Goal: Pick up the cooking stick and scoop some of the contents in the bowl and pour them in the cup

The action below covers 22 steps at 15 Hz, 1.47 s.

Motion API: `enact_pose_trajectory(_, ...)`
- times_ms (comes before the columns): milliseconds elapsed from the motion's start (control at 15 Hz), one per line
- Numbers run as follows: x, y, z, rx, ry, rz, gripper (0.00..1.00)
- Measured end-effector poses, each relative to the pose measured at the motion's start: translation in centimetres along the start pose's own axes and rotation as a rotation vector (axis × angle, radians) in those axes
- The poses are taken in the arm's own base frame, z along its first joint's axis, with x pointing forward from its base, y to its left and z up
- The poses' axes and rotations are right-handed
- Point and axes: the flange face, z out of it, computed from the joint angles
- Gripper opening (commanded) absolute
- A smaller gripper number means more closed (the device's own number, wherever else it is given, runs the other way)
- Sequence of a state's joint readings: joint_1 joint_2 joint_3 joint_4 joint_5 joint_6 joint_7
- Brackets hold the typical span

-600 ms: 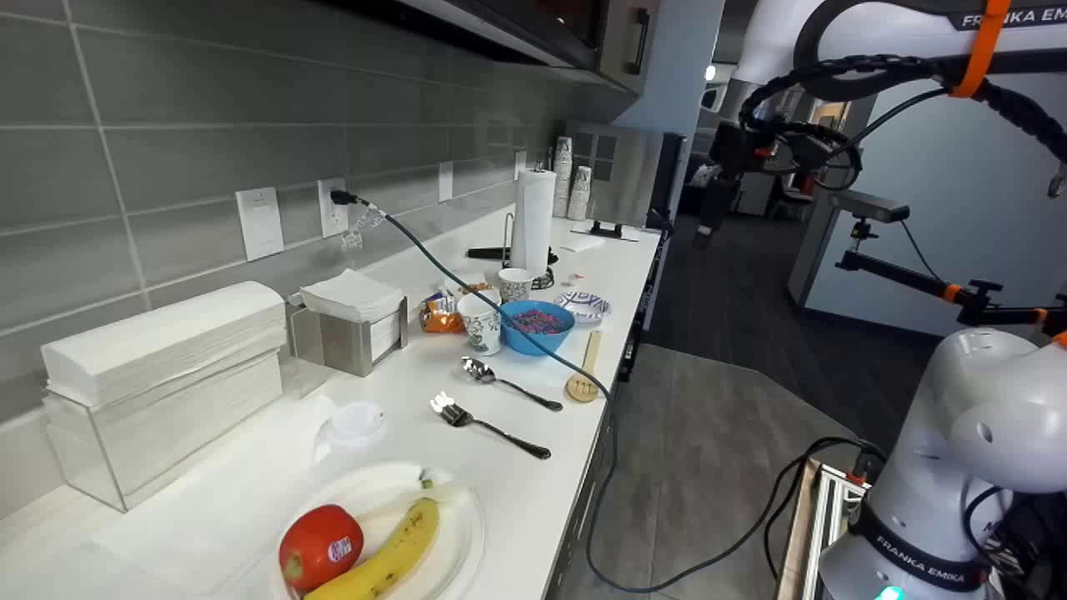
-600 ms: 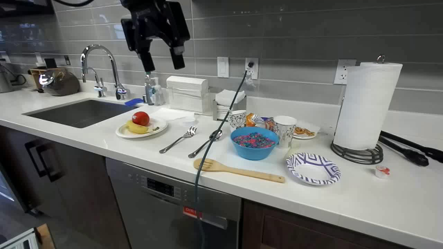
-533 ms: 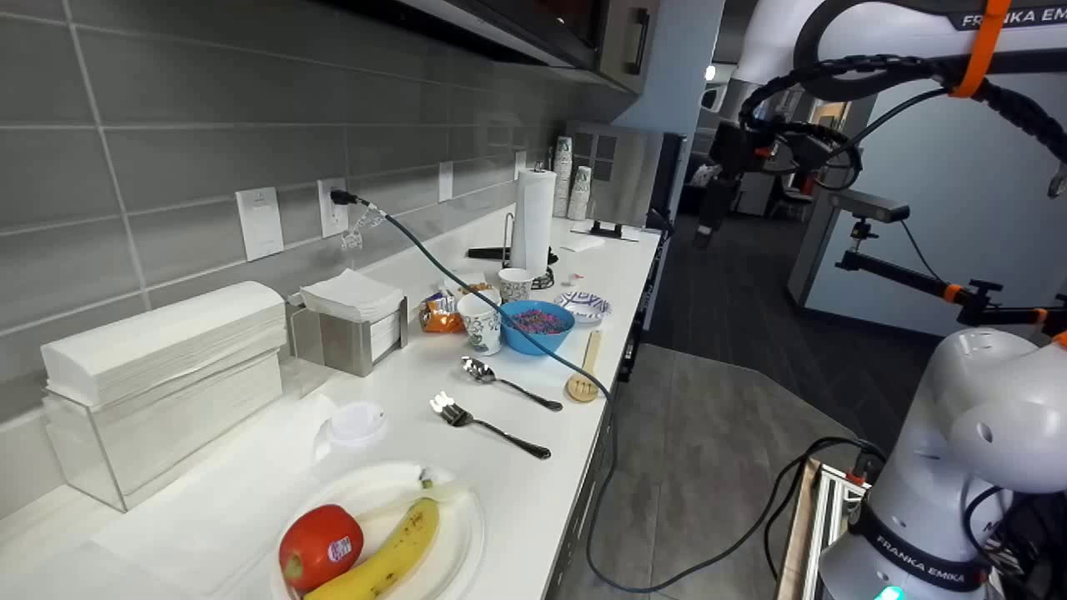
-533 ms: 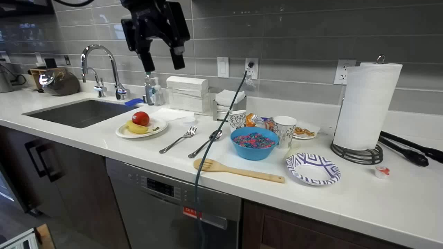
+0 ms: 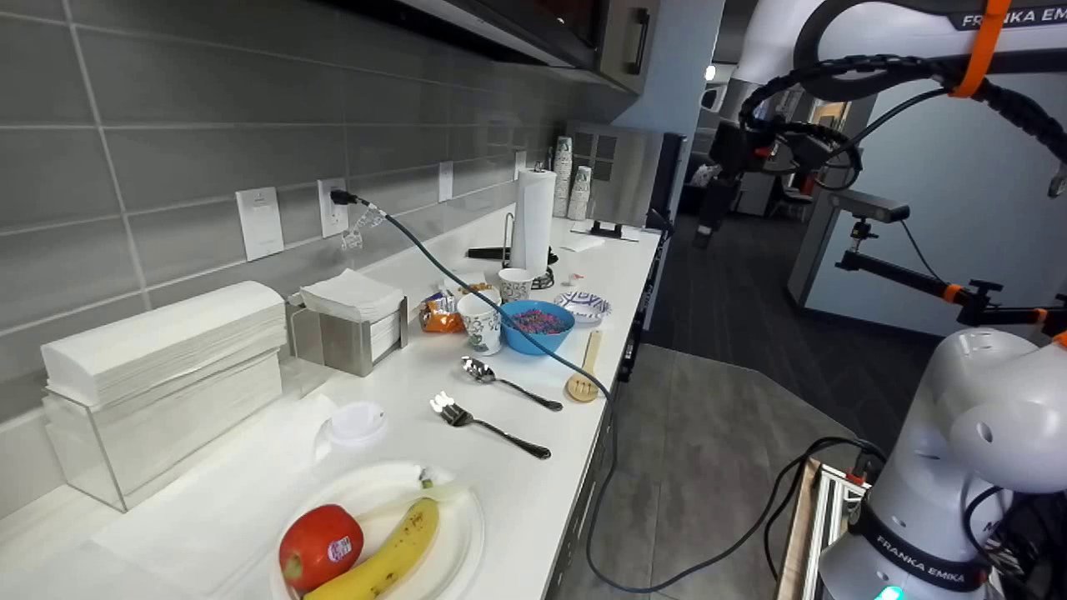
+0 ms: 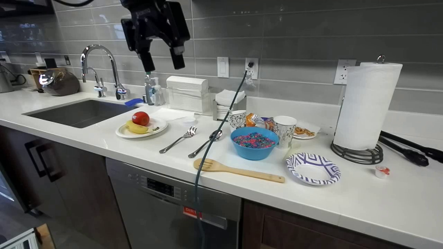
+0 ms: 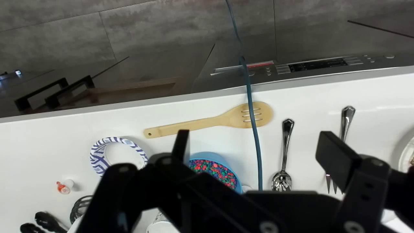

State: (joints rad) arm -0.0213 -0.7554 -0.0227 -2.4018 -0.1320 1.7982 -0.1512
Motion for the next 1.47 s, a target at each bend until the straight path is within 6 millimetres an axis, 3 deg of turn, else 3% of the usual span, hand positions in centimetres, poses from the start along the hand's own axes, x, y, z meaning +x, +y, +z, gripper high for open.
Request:
enact_pose_trajectory(400, 0.3, 0.4, 0.2, 0.015, 0.011, 0.031, 1.0)
enact_pose_trajectory(667, 1.7, 2.7, 1.3, 0.077, 0.06, 0.15, 1.0)
enact_pose_trajectory(1000, 3.8, 6.8, 3.9, 0.211, 0.129, 0.363, 1.0)
enact_pose_trajectory(1467, 8.3, 7.9, 8.0, 0.369, 0.244, 0.659, 1.0)
